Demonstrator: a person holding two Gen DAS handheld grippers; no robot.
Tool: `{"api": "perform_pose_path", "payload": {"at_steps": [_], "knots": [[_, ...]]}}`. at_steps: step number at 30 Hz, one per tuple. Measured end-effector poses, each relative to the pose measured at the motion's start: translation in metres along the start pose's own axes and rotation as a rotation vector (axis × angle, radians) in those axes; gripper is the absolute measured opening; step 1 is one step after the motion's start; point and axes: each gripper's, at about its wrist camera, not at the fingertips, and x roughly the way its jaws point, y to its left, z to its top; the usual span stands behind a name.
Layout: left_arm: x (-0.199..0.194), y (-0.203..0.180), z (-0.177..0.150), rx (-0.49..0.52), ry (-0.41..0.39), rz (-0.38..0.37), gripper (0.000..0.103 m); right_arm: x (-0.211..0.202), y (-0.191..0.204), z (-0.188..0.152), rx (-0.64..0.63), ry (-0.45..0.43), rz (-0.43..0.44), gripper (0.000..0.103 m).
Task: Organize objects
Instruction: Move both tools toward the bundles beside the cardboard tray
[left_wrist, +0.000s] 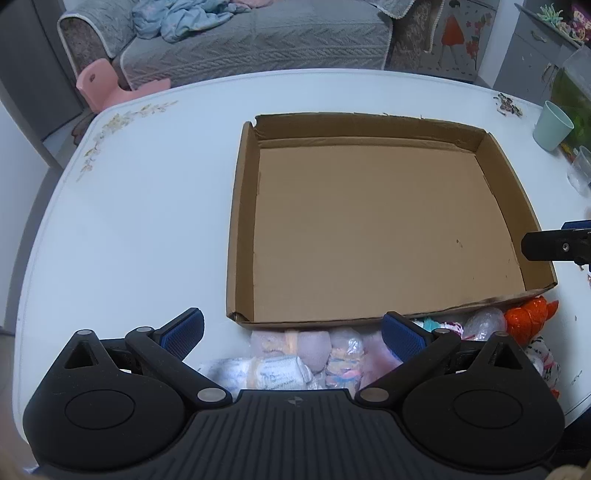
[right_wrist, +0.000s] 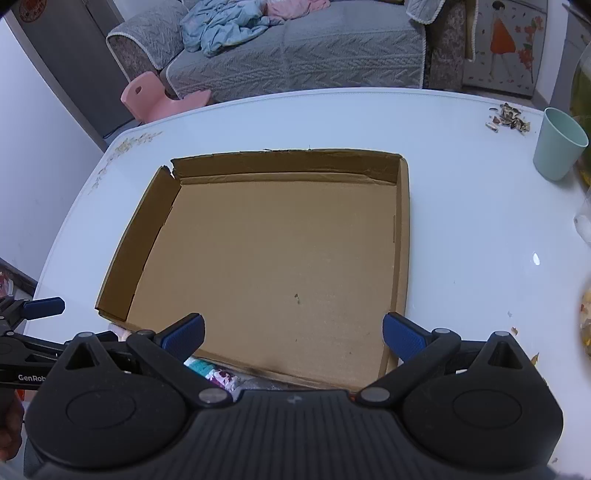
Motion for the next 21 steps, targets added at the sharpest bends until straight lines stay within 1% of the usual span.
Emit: {"api": "perform_pose_path", "payload": {"at_steps": [8,12,21], "knots": [[0.007,0.007,-0.01,-0.003,0.023,0.006,0.103,0.003,-0.003,-0.003,0.001,0.017,-0.016,0.103],[0.008,0.01,-0.011,-0.022,0.03,-0.008,0.103,0.004,0.001,-0.003,-0.007,0.021,-0.018,0.103],[0.009,0.006,-0.013,-0.007,0.032,-0.001,0.103,0.002,-0.002,-0.004,-0.013,0.025,-0.019,0.103]]}}
